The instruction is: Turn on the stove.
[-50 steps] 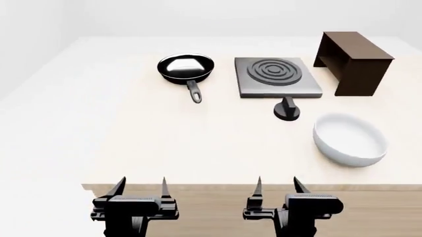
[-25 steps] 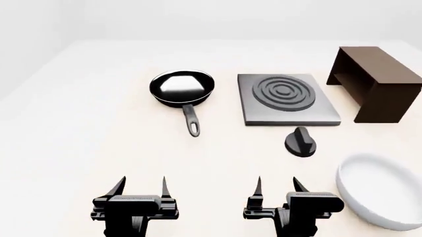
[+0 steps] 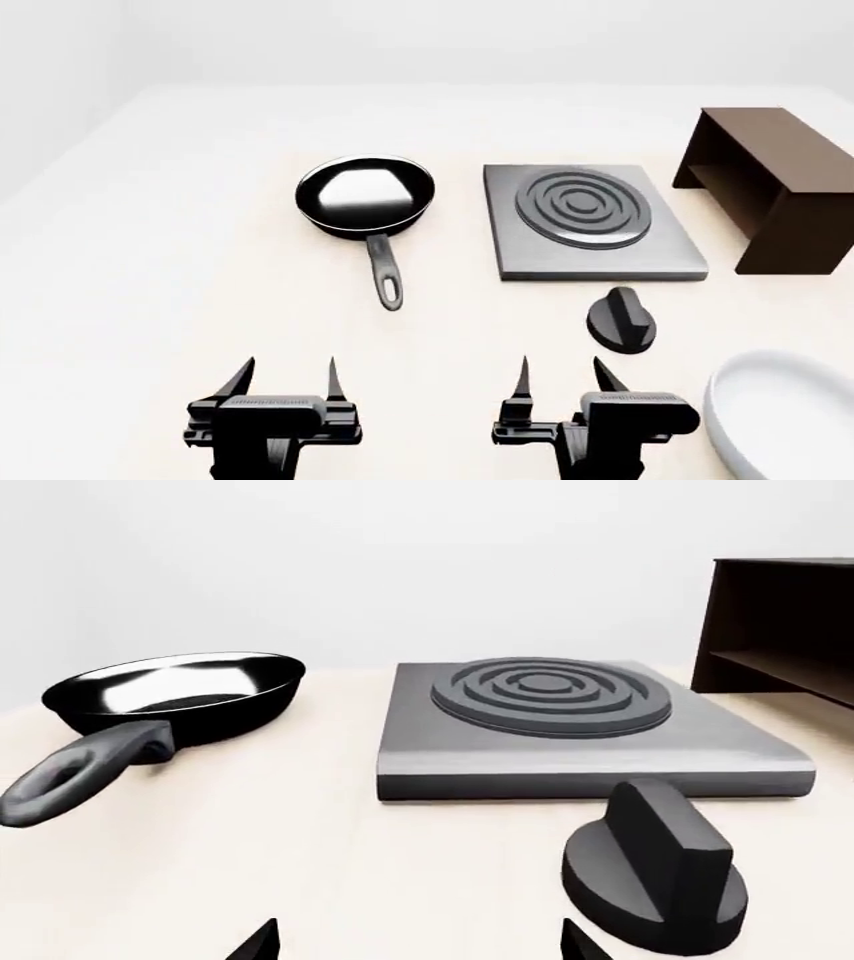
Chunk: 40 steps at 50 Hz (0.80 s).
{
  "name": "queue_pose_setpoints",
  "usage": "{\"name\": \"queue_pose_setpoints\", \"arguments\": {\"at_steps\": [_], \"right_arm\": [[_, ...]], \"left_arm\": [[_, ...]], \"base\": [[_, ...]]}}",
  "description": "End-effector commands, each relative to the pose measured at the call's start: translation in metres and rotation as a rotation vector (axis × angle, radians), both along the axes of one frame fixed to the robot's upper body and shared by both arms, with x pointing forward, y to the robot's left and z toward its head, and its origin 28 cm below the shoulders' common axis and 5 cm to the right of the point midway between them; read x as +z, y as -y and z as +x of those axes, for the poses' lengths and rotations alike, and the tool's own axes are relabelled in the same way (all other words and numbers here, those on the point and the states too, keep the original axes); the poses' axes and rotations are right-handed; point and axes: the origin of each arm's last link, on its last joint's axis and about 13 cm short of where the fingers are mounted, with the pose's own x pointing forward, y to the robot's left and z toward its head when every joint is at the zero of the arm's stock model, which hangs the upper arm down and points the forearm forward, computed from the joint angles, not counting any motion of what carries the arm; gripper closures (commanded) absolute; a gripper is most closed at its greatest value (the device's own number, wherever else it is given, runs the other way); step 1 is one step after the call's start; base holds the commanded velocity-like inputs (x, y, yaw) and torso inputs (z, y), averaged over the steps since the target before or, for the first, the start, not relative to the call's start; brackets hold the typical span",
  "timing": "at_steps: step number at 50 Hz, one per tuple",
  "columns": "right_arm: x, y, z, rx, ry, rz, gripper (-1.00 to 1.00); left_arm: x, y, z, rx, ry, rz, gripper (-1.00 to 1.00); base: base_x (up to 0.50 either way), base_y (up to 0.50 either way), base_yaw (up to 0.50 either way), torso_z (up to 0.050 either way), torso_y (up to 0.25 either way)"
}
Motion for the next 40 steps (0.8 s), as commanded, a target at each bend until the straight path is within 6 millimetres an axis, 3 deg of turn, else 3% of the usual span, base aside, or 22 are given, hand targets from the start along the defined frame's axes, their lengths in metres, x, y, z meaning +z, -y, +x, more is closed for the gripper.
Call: {"name": "queue_pose_setpoints", "arguments": {"at_steps": [1, 26, 32, 33, 40], "right_arm": [[0.000, 0.000, -0.001, 0.007, 0.012, 0.005, -1.00], [0.009, 0.005, 0.014, -0.043, 0.003, 0.039, -1.00], [0.010, 0.005, 0.025, -0.067, -0.002, 0.023, -1.00], [0.014, 0.002, 0.045, -0.102, -0.012, 0.010, -1.00], [0.008, 0.003, 0.045, -0.100, -0.025, 0.015, -1.00]], "left_arm": [[-0.001, 0.000, 0.000, 0.000, -0.001, 0.001, -1.00], [0.000, -0.001, 0.001, 0.008, -0.003, -0.006, -1.00], [0.001, 0.000, 0.000, 0.009, -0.003, -0.006, -1.00], [0.000, 0.000, 0.001, 0.009, -0.004, -0.001, -1.00], [0.000, 0.000, 0.001, 0.009, -0.005, -0.001, -1.00]], "base": [[0.00, 0.00, 0.00, 0.000, 0.000], [0.00, 0.00, 0.00, 0.000, 0.000], [0.00, 0.00, 0.00, 0.000, 0.000], [0.00, 0.00, 0.00, 0.000, 0.000], [0.00, 0.00, 0.00, 0.000, 0.000]]}}
